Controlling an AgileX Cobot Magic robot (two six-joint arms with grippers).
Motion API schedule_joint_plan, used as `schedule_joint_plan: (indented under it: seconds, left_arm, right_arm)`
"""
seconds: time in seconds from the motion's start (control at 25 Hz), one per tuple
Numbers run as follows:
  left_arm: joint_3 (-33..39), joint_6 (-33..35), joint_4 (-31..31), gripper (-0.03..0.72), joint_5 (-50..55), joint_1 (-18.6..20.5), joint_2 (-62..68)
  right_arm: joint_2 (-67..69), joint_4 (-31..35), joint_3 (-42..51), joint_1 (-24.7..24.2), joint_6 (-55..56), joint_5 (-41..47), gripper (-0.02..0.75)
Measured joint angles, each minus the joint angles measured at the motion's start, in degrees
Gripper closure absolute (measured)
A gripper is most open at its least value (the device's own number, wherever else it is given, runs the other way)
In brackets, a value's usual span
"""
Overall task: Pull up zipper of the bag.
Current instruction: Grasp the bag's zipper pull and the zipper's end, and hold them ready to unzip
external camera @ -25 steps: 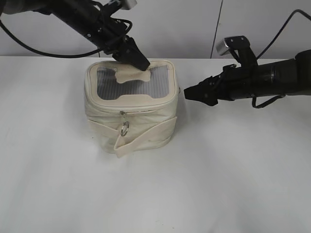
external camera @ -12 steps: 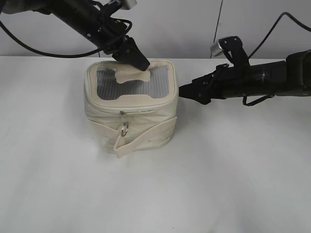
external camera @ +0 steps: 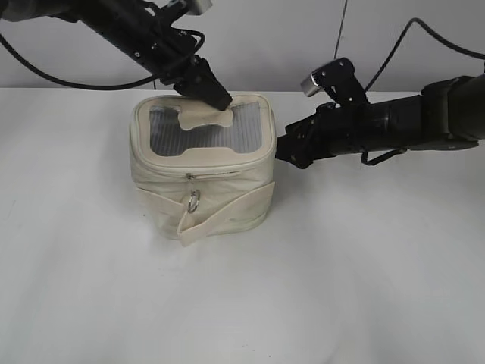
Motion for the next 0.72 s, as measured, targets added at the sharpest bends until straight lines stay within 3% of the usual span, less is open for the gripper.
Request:
schedule_joint_plan:
  seconds: [0.28, 0.4, 0.52, 0.72]
  left_arm:
    - [0.00, -0.36, 0.16, 0.644, 0.07, 0.06, 0.00]
    - [0.00, -0.58, 0.16, 0.644, 0.07, 0.06, 0.00]
    - [-0.02, -0.62, 0.16, 0.644, 0.14, 0.06, 0.00]
    - [-0.02, -0.62, 0.16, 0.644, 0.20, 0.06, 0.00]
  right_arm:
    - [1.10, -0.55, -3.64, 0.85, -0.77, -2.41, 0.213]
    - [2.57, -0.50, -5.49, 0.90, -0.84, -2.06, 0.263]
    - [4.13, -0.25, -6.80, 1.03, -0.84, -1.08, 0.353]
    - [4.74, -0.60, -7.68, 1.45, 0.66, -0.27, 0.671]
